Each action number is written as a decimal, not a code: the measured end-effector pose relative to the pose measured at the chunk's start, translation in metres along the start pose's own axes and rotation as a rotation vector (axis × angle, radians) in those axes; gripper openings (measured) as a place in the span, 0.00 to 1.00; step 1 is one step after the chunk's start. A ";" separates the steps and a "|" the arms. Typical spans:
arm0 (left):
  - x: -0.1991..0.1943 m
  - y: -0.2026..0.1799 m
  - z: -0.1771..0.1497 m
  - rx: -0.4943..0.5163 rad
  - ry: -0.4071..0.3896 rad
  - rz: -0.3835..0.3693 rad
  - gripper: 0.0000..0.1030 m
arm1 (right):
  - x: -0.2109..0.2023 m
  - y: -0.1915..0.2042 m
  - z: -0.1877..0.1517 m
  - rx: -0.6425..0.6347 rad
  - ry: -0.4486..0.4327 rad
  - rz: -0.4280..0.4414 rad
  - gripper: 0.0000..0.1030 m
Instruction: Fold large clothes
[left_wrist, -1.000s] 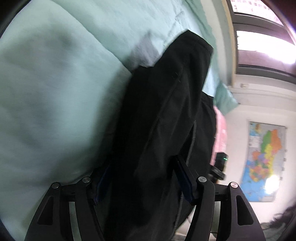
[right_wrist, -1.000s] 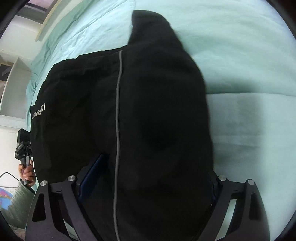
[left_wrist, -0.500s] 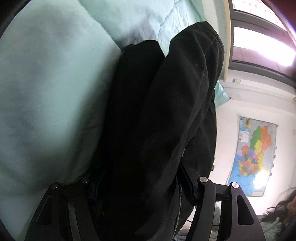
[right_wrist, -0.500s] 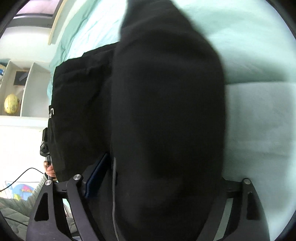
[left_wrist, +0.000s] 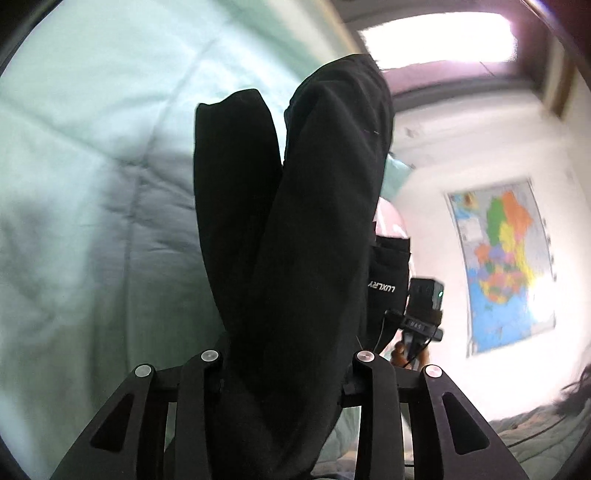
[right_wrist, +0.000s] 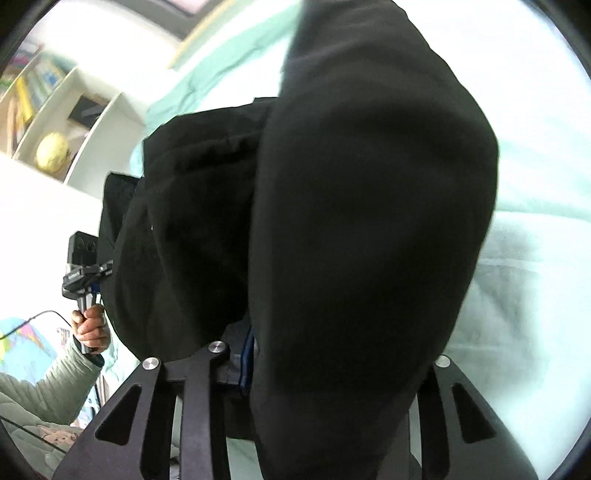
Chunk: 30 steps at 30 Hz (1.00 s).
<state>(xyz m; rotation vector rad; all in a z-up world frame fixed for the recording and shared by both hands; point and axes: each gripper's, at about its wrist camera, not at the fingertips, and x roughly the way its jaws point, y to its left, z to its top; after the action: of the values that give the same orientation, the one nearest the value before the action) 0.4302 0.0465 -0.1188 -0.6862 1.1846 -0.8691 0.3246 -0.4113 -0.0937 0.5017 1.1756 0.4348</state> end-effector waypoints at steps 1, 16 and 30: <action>-0.005 -0.012 -0.006 0.029 -0.002 0.008 0.34 | -0.008 0.013 -0.004 -0.021 -0.014 0.000 0.39; -0.101 -0.131 -0.112 0.203 -0.071 0.015 0.34 | -0.130 0.141 -0.114 -0.124 -0.121 -0.053 0.39; -0.048 -0.024 -0.195 0.097 0.022 0.031 0.34 | -0.063 0.068 -0.160 0.001 -0.019 -0.083 0.39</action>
<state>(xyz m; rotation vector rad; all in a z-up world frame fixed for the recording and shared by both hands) 0.2294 0.0738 -0.1242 -0.5793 1.1618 -0.9036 0.1489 -0.3688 -0.0552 0.4554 1.1736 0.3578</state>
